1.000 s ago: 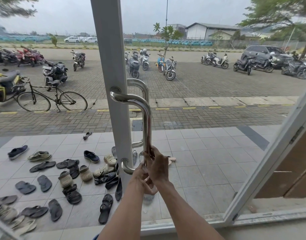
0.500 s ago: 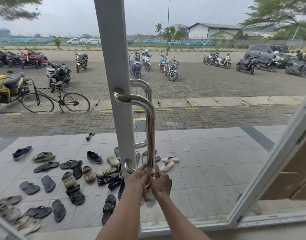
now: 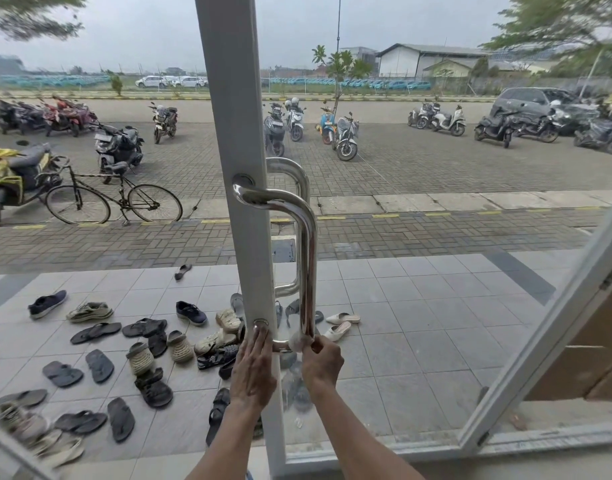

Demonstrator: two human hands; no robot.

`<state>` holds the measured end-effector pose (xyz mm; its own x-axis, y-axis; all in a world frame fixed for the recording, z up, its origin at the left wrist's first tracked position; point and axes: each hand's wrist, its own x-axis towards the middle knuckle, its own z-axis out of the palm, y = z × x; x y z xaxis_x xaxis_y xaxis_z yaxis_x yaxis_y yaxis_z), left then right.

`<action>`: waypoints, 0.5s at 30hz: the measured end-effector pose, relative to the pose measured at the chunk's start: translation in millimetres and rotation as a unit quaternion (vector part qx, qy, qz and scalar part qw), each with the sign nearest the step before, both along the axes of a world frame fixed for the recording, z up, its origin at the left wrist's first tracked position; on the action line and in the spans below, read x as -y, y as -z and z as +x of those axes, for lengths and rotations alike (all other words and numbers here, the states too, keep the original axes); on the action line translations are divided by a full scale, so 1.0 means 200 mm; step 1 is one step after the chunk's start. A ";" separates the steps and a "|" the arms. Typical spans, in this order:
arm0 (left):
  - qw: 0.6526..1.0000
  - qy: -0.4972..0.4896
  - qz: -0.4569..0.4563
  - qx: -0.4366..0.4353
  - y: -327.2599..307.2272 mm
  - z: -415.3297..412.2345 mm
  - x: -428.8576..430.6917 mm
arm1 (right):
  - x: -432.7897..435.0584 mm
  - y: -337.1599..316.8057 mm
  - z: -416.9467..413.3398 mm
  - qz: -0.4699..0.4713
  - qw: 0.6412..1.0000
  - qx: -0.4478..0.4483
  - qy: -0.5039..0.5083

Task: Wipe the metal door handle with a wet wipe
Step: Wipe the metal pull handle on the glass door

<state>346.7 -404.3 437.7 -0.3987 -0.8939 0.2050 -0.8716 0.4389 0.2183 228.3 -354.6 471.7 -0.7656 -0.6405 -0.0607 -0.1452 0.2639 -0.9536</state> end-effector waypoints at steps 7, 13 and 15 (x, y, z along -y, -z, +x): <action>0.999 0.023 0.019 -0.030 -0.06 0.02 0.03 | 0.02 -0.16 0.04 -0.139 0.981 -0.127 0.047; 0.996 0.011 0.023 -0.088 -0.12 -0.01 0.02 | 0.04 -0.12 0.03 -0.171 0.975 -0.142 0.026; 0.995 0.010 0.031 -0.091 -0.15 -0.01 0.02 | 0.02 -0.04 0.03 -0.136 0.986 -0.095 0.035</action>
